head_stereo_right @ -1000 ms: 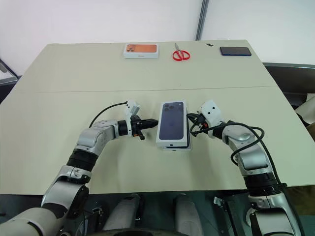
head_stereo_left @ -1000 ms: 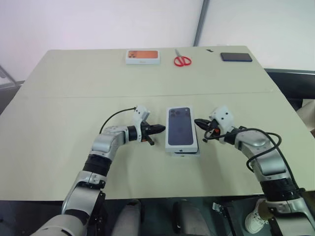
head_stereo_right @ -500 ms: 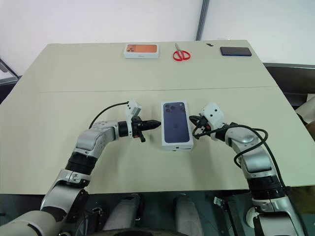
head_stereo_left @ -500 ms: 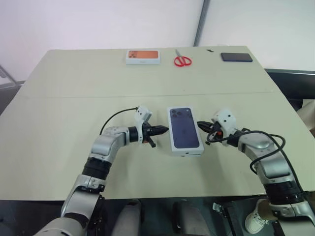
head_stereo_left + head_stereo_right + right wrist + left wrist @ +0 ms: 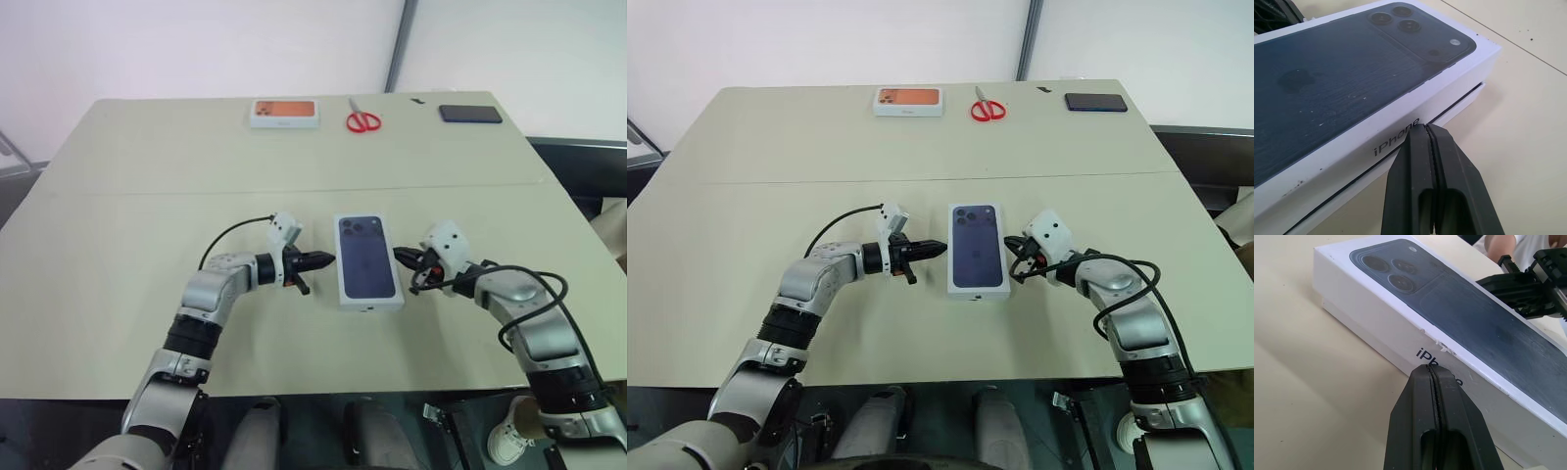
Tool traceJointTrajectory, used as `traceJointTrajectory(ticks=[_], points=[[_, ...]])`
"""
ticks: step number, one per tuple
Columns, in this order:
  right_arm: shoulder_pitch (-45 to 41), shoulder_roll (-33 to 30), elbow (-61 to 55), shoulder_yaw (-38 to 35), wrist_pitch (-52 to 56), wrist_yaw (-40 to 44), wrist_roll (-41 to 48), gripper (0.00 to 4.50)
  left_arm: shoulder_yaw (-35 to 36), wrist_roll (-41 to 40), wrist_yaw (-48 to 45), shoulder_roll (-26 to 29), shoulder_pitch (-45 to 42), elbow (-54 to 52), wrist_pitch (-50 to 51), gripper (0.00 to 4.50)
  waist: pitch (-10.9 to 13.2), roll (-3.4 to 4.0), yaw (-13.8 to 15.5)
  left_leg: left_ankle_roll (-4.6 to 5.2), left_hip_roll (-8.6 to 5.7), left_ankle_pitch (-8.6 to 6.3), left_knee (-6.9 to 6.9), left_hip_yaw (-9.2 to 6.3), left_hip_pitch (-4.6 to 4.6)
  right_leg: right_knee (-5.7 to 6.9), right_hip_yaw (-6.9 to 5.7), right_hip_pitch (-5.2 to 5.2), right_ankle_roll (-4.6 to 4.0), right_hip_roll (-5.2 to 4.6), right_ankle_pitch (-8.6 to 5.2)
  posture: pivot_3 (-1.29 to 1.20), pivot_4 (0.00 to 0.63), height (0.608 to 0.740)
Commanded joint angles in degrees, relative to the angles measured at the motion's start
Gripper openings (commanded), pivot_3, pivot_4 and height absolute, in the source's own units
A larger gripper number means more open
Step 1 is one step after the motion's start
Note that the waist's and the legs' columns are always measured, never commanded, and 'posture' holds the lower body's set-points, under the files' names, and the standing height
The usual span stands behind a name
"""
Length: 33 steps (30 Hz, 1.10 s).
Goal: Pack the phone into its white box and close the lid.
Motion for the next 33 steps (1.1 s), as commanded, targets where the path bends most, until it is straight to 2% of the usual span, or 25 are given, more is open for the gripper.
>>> traceJointTrajectory(ticks=[1, 13, 20, 28, 33], points=[[-0.2, -0.8, -0.8, -0.3, -1.8, 0.5, -0.5, 0.03, 0.1, -0.6, 0.0, 0.0, 0.0, -1.9, -1.2, 0.0, 0.0, 0.0, 0.0, 0.0, 0.0, 0.0, 0.0, 0.0, 0.0, 0.0, 0.0, 0.0, 0.0, 0.0, 0.0, 0.0, 0.15, 0.74], [0.8, -1.4, -1.3, -0.2, -3.0, 2.4, -1.4, 0.03, -0.2, -0.7, 0.1, 0.5, 1.4, -3.3, -1.1, 0.0, 0.0, 0.0, 0.0, 0.0, 0.0, 0.0, 0.0, 0.0, 0.01, 0.01, 0.0, 0.0, 0.0, 0.0, 0.0, 0.0, 0.15, 0.74], [-0.6, -2.1, 1.9, -1.7, -4.9, 0.3, -3.6, 0.03, 1.8, -0.8, 1.3, 0.6, 0.6, -2.3, -2.8, 0.0, 0.0, 0.0, 0.0, 0.0, 0.0, 0.0, 0.01, 0.0, 0.02, 0.02, 0.0, 0.01, 0.0, 0.0, 0.0, 0.0, 0.15, 0.74], [-6.2, 1.1, 0.0, -4.8, -4.1, -0.9, 2.3, 0.03, 4.8, -3.1, 3.6, -2.8, -3.1, -1.9, -4.7, 0.0, 0.0, 0.0, 0.0, -0.01, 0.0, 0.01, 0.03, 0.01, 0.02, 0.02, 0.01, 0.02, 0.0, -0.01, 0.0, 0.0, 0.15, 0.74], [-4.7, 1.5, -2.5, -0.6, -3.2, 2.7, 3.0, 0.03, 3.5, -2.8, 3.5, -4.8, -4.7, 1.3, -5.5, 0.0, 0.0, 0.0, 0.0, -0.01, -0.01, 0.01, 0.04, 0.02, 0.02, 0.02, 0.01, 0.03, 0.0, -0.01, 0.01, 0.0, 0.15, 0.74]])
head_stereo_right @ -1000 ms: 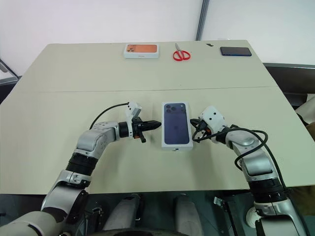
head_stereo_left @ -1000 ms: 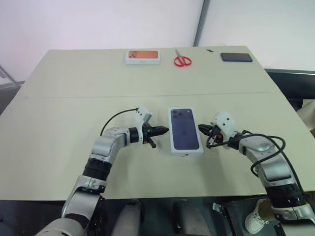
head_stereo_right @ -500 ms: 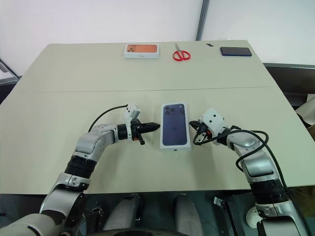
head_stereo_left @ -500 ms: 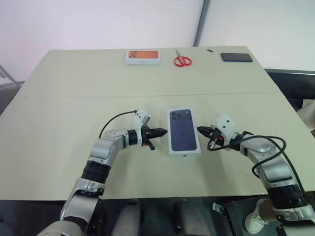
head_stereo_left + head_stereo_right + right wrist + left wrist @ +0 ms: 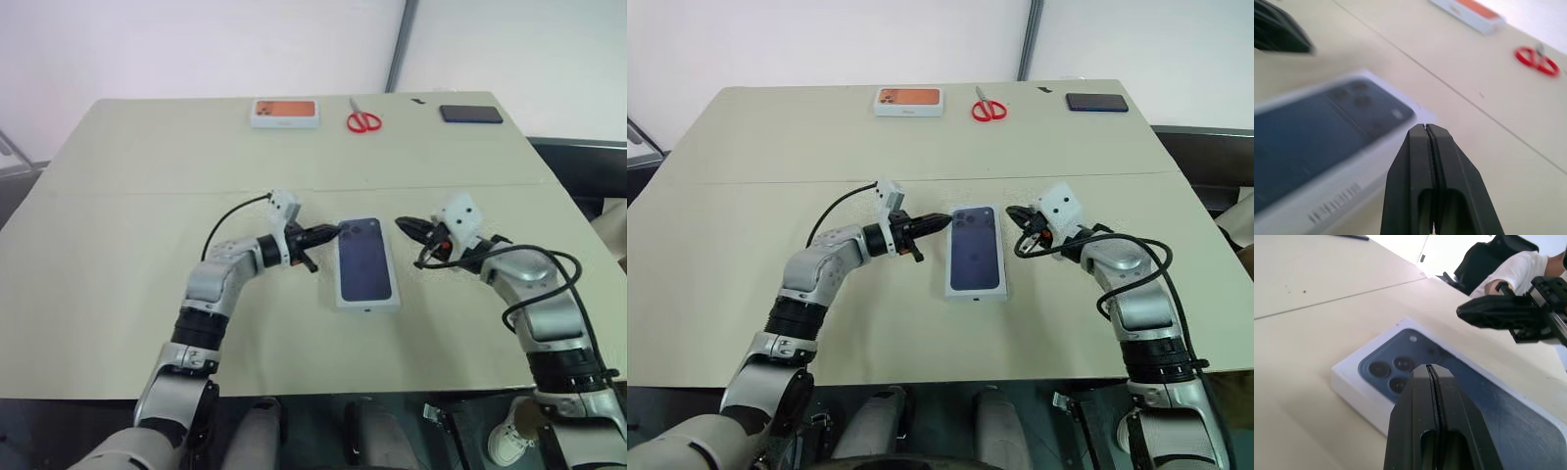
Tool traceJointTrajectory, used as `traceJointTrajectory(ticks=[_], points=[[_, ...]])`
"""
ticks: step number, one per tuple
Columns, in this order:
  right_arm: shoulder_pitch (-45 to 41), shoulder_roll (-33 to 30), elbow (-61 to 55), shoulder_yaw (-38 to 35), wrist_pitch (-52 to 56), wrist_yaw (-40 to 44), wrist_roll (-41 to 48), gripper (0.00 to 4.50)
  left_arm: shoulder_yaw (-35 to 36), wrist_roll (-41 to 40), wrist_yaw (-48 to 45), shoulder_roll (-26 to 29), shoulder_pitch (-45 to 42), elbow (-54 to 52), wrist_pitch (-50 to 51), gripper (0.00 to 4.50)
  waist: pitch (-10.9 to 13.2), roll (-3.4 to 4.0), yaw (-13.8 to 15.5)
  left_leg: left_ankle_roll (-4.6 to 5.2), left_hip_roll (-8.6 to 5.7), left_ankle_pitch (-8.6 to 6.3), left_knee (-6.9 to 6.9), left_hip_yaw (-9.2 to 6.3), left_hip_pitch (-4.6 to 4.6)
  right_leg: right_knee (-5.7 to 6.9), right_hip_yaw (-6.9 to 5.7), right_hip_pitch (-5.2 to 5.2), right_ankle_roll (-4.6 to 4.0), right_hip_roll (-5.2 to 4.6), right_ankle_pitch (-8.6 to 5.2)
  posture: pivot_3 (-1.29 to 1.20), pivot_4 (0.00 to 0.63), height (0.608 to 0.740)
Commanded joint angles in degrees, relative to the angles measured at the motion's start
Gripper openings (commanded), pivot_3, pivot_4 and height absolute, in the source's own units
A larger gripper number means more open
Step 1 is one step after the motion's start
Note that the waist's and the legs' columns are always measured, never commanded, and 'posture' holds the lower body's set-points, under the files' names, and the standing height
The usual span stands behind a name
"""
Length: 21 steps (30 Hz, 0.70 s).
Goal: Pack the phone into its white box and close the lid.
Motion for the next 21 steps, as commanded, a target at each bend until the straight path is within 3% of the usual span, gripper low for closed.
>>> traceJointTrajectory(ticks=[1, 9, 21], points=[[1.3, 0.1, -3.6, 2.9, 1.1, 2.3, 0.4, 0.03, -0.2, -0.8, -0.2, -1.5, -1.9, 1.9, -0.7, 0.0, 0.0, 0.0, 0.0, 0.0, 0.0, 0.0, 0.02, 0.0, 0.0, 0.01, 0.0, 0.0, 0.0, 0.0, 0.0, 0.0, 0.15, 0.74], [2.8, -2.5, -2.4, 8.8, 3.3, 1.8, -6.3, 0.03, -5.7, 4.2, -1.4, -0.5, -0.4, 4.3, -2.9, 0.0, -0.1, -0.04, 0.0, 0.0, -0.01, 0.0, 0.04, -0.03, 0.04, 0.02, -0.02, 0.05, 0.0, 0.01, 0.0, 0.0, 0.15, 0.74], [0.2, 0.2, -2.1, 5.2, 4.7, -0.1, -3.7, 0.03, -3.1, 2.9, -0.2, 0.5, -1.3, 3.9, -1.3, 0.0, -0.1, -0.08, 0.0, 0.0, -0.01, -0.01, 0.04, -0.07, 0.25, -0.04, -0.04, 0.35, 0.0, 0.0, -0.01, 0.0, 0.15, 0.74]])
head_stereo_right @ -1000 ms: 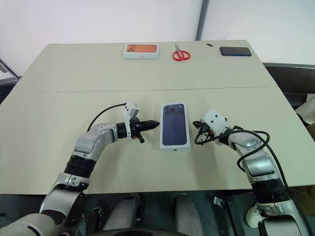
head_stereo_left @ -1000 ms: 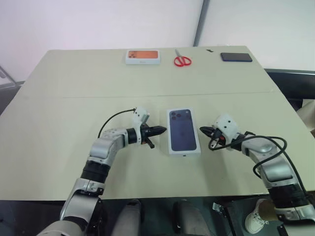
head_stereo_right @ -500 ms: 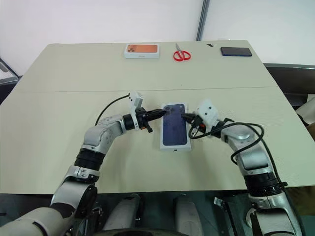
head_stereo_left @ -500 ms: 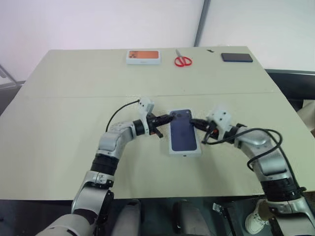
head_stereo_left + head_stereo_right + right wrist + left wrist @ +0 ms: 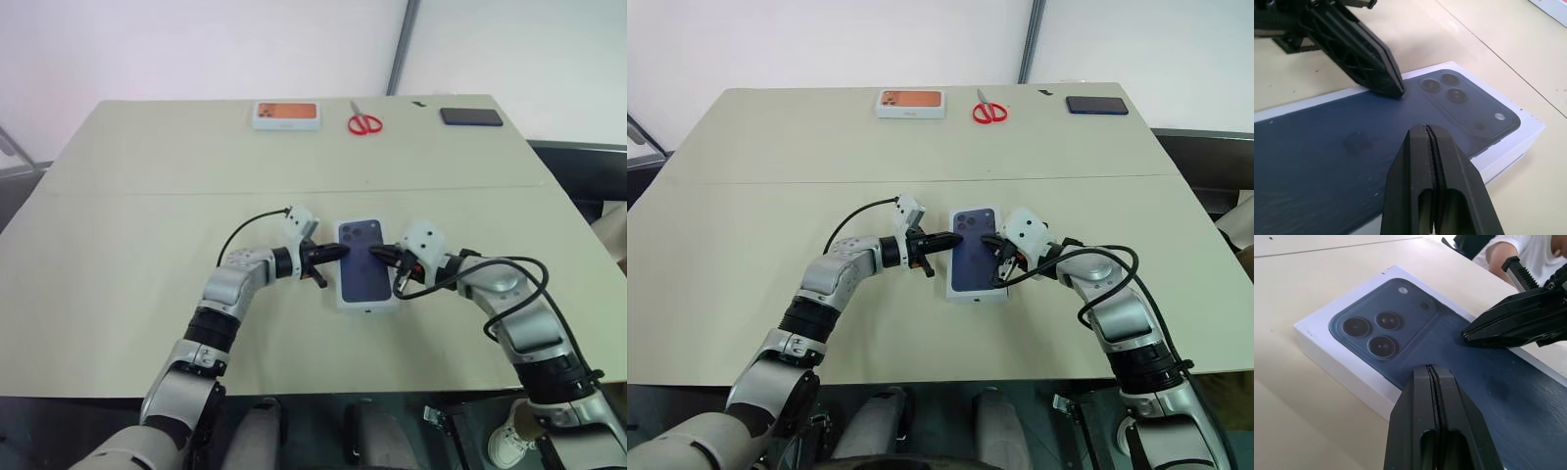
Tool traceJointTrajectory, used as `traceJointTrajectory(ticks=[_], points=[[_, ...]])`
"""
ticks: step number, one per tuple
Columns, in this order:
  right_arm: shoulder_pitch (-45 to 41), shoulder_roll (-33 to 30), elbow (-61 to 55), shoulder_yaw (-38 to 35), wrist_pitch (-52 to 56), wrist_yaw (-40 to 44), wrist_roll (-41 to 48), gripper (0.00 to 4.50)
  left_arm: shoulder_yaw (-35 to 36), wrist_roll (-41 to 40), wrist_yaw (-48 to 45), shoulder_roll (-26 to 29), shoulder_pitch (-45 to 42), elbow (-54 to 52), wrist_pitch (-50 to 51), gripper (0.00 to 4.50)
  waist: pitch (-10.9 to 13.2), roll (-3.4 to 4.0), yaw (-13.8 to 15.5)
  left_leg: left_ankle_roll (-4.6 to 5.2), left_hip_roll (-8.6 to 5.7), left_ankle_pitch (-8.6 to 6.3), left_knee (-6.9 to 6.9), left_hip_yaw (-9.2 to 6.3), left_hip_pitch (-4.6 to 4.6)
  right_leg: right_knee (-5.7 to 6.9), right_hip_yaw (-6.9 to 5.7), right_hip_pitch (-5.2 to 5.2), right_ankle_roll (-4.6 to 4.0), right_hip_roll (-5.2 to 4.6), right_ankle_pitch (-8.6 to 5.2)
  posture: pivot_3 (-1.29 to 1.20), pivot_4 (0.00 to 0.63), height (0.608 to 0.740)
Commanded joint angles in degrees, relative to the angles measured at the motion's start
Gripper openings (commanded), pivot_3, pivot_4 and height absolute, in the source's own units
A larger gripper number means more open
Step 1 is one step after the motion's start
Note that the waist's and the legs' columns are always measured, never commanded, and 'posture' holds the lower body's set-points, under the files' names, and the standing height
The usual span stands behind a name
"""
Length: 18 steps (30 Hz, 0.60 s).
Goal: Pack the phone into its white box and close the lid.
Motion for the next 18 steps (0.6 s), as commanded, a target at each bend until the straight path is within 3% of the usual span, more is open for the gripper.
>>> traceJointTrajectory(ticks=[1, 10, 18], points=[[-1.2, 1.3, 0.5, -3.4, 1.9, -1.5, 2.3, 0.03, 1.6, -0.8, -0.4, 1.8, -0.7, -2.4, 0.4, 0.0, 0.0, 0.0, 0.0, 0.0, 0.0, 0.0, 0.0, 0.0, 0.0, 0.0, 0.0, 0.0, 0.0, 0.0, 0.0, 0.0, 0.15, 0.74], [-2.8, -1.1, 4.0, -6.2, 0.2, -2.6, 1.3, 0.03, -0.5, -1.3, -3.8, 8.1, 1.6, -6.1, 6.3, 0.0, 0.0, 0.01, -0.1, 0.0, 0.0, 0.0, -0.03, 0.01, -0.06, 0.01, 0.0, -0.09, 0.0, 0.0, 0.0, 0.0, 0.15, 0.74], [1.8, -4.0, 0.9, -3.7, 0.8, 3.5, 2.2, 0.03, -3.9, -1.2, -6.3, 6.3, 1.0, -5.7, 9.5, 0.0, 0.0, 0.01, 0.0, 0.01, -0.01, 0.0, -0.01, 0.01, -0.11, 0.0, -0.01, -0.1, 0.0, -0.01, 0.0, 0.0, 0.15, 0.74]])
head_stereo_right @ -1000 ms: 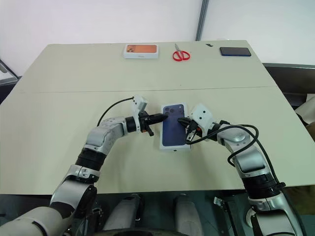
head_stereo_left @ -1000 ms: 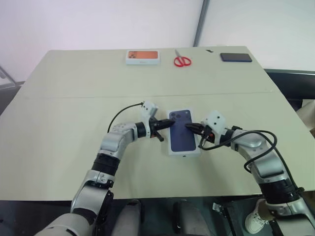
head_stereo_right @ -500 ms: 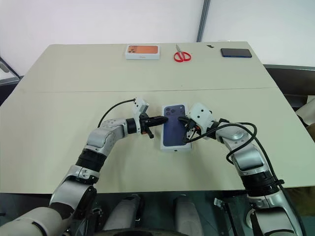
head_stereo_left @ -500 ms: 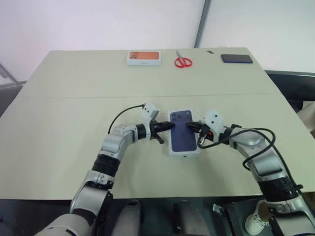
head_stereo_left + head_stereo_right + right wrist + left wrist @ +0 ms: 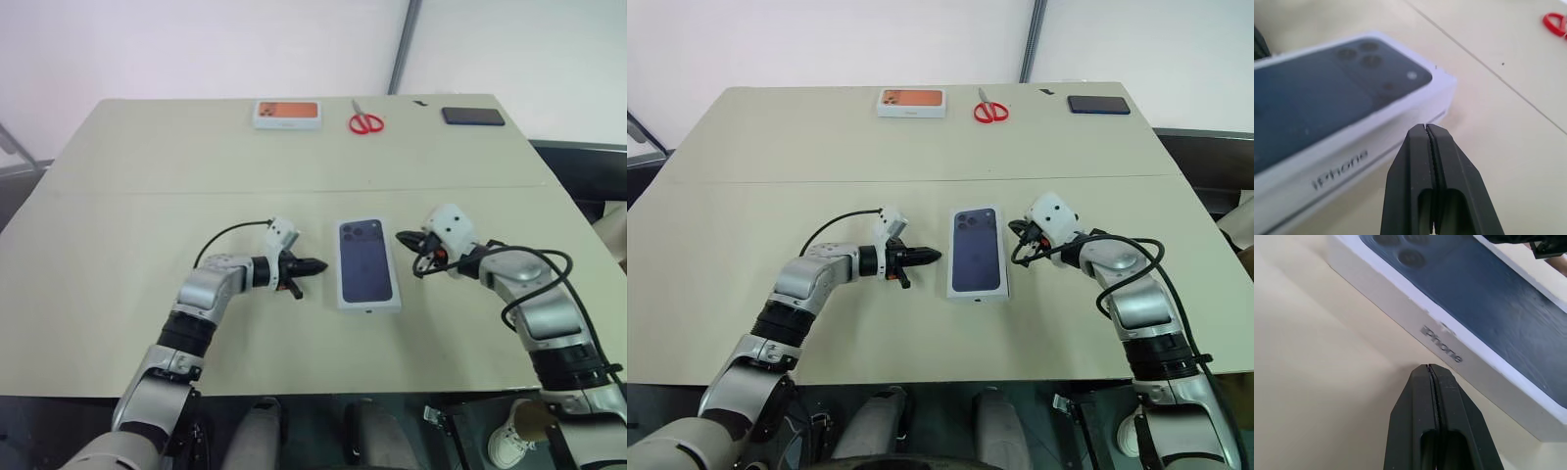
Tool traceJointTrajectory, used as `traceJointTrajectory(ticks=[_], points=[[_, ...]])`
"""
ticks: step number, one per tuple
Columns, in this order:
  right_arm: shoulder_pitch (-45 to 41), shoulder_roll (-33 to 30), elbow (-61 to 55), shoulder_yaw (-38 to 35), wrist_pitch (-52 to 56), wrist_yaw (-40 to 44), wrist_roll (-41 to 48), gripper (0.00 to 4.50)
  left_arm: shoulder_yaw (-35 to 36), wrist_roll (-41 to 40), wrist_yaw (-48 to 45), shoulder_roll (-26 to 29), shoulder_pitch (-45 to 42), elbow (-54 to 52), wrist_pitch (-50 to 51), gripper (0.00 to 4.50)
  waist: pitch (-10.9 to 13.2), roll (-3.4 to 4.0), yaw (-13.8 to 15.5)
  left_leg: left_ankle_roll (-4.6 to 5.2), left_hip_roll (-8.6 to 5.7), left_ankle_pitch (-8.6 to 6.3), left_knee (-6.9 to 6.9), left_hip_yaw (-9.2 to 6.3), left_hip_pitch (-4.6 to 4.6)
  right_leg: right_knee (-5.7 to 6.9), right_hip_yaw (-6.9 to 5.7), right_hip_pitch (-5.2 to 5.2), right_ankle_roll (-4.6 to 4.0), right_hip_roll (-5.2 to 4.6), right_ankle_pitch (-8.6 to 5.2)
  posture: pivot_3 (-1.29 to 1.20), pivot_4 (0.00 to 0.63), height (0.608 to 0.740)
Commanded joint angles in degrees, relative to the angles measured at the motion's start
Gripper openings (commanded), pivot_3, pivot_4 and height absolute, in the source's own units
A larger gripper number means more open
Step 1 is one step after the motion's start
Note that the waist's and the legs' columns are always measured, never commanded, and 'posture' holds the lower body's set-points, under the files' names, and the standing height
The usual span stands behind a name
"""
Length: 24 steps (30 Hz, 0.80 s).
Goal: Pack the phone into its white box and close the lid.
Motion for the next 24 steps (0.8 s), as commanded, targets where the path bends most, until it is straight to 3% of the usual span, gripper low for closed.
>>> traceJointTrajectory(ticks=[1, 6, 24], points=[[0.9, 0.0, -3.7, 0.2, 0.9, 1.4, 1.4, 0.03, -1.2, -0.6, -1.5, -0.8, -1.8, -1.2, 0.9, 0.0, 0.0, 0.01, -0.2, 0.0, 0.0, 0.0, 0.0, 0.0, 0.0, 0.01, 0.0, 0.0, 0.0, 0.0, 0.0, 0.0, 0.15, 0.74], [0.6, 0.6, -4.4, -0.4, 1.1, 1.3, 2.2, 0.03, -3.9, 2.0, -2.1, -2.3, -2.6, 2.7, -1.7, 0.0, 0.0, 0.01, -0.1, 0.0, 0.02, 0.0, 0.0, 0.02, 0.03, 0.04, 0.02, -0.01, 0.0, 0.02, 0.0, 0.0, 0.15, 0.74], [1.3, 0.0, -3.1, -0.6, -0.7, 1.4, 0.8, 0.03, 2.0, -1.0, 0.3, -4.4, -3.1, -0.7, -1.4, 0.0, 0.0, 0.01, 0.0, 0.0, 0.0, 0.0, 0.03, 0.01, -0.01, 0.01, 0.01, -0.02, 0.0, -0.01, 0.0, 0.0, 0.15, 0.74]])
